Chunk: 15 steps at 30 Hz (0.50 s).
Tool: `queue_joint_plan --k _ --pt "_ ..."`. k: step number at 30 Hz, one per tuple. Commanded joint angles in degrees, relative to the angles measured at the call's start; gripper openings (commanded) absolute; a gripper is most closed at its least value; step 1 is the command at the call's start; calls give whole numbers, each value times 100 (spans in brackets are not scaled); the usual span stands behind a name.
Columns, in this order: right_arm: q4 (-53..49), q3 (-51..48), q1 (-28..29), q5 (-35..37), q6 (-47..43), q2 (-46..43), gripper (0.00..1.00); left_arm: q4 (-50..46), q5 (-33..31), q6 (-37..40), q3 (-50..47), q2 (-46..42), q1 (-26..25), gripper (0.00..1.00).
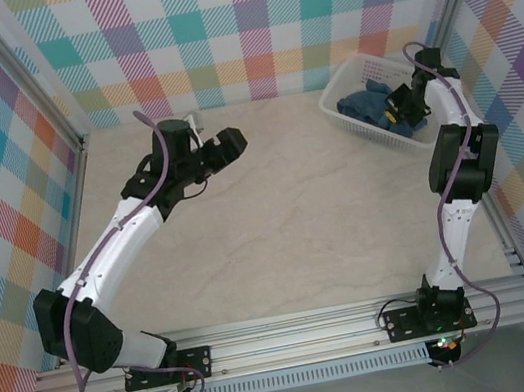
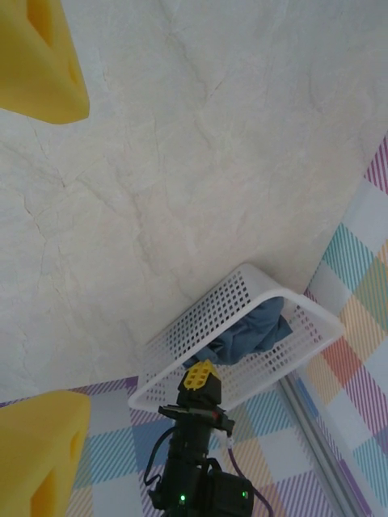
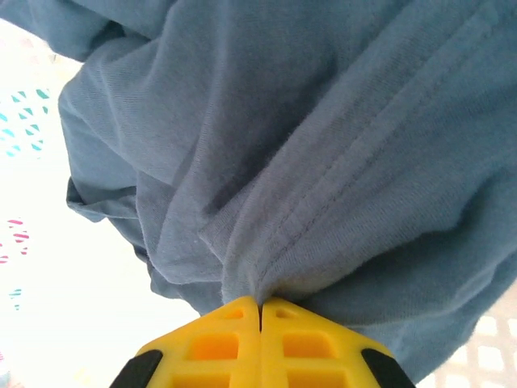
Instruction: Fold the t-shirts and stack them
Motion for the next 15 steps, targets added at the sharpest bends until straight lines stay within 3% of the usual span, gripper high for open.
queue_joint_plan --k 1,4,11,15 --pt "337 39 93 129 -227 -510 0 -186 82 41 208 -211 -57 86" --pt "751 243 242 78 -609 -971 0 -261 -44 42 258 -298 -62 86" --pt "1398 1841 1034 -456 -1505 -1694 0 -472 -740 118 323 -537 -69 86" --pt "1748 2969 1539 -1042 -1271 -1754 0 -776 -1423 260 372 -741 -79 86"
